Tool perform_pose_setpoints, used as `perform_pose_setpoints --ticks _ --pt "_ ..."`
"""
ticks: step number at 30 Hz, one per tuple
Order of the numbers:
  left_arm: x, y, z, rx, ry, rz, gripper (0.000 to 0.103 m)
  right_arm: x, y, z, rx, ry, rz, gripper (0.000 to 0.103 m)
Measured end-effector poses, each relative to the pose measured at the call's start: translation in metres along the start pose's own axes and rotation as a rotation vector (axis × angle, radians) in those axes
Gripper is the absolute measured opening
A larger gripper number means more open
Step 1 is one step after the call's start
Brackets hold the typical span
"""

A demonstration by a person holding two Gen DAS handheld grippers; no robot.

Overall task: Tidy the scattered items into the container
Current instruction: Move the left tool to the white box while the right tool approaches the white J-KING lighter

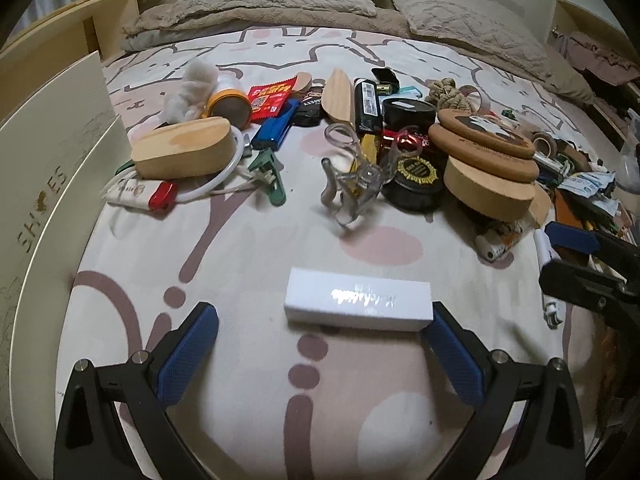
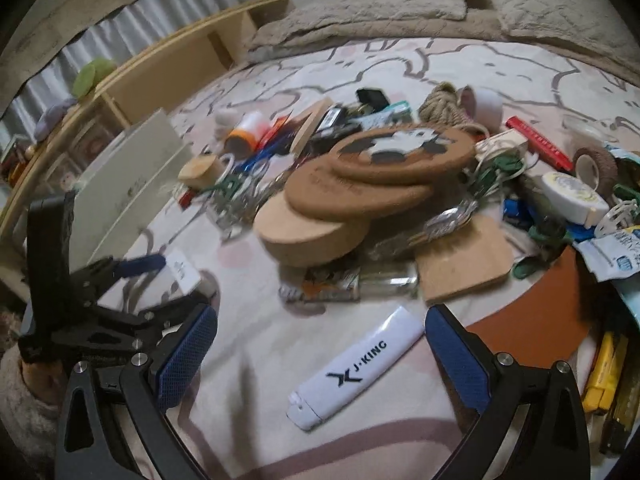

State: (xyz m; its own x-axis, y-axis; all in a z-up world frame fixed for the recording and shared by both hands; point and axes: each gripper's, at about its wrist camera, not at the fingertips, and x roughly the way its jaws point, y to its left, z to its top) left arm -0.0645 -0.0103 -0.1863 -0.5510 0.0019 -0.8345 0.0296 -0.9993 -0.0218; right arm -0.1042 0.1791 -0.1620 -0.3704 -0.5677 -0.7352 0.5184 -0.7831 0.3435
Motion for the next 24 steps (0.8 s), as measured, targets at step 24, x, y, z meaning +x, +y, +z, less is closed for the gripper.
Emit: perform_pose_setpoints --ticks 24 --pt "-0.002 0.006 -0.005 0.059 0.032 0.018 0.103 -0.009 0.048 -0.039 -0.196 0.167 0.007 0.103"
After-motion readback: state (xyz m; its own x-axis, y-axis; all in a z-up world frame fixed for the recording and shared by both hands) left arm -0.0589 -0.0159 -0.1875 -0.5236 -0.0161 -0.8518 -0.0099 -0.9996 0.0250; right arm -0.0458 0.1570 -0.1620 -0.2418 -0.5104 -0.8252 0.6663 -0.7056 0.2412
